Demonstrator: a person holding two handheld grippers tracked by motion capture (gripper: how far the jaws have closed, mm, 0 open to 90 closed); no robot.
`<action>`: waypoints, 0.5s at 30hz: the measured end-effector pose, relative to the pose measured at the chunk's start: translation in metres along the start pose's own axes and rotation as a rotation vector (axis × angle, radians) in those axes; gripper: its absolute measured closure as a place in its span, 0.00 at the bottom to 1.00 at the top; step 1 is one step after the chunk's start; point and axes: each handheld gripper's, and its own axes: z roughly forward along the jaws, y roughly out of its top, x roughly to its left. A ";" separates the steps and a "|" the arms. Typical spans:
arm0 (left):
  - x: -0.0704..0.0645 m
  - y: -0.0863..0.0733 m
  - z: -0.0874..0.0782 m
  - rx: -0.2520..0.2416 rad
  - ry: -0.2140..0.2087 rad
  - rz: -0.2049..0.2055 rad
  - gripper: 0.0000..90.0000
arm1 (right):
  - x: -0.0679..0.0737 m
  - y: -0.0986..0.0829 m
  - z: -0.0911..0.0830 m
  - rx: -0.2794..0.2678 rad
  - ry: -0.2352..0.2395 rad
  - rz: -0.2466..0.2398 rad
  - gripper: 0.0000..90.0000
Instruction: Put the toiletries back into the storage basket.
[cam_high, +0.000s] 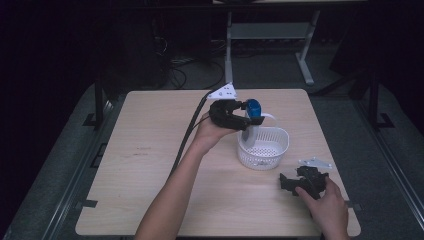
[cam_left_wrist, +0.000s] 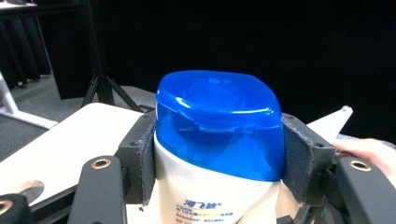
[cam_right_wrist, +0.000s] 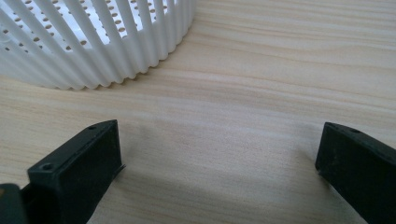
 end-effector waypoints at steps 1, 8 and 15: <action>0.000 -0.003 0.001 0.000 0.001 -0.001 0.41 | 0.000 0.000 0.000 0.000 0.000 0.000 0.00; 0.004 -0.018 0.006 0.004 0.007 -0.009 0.41 | 0.000 0.000 0.000 0.000 0.000 0.002 0.00; 0.007 -0.033 0.009 0.005 0.012 -0.021 0.41 | 0.000 0.000 0.000 0.000 0.001 0.001 0.00</action>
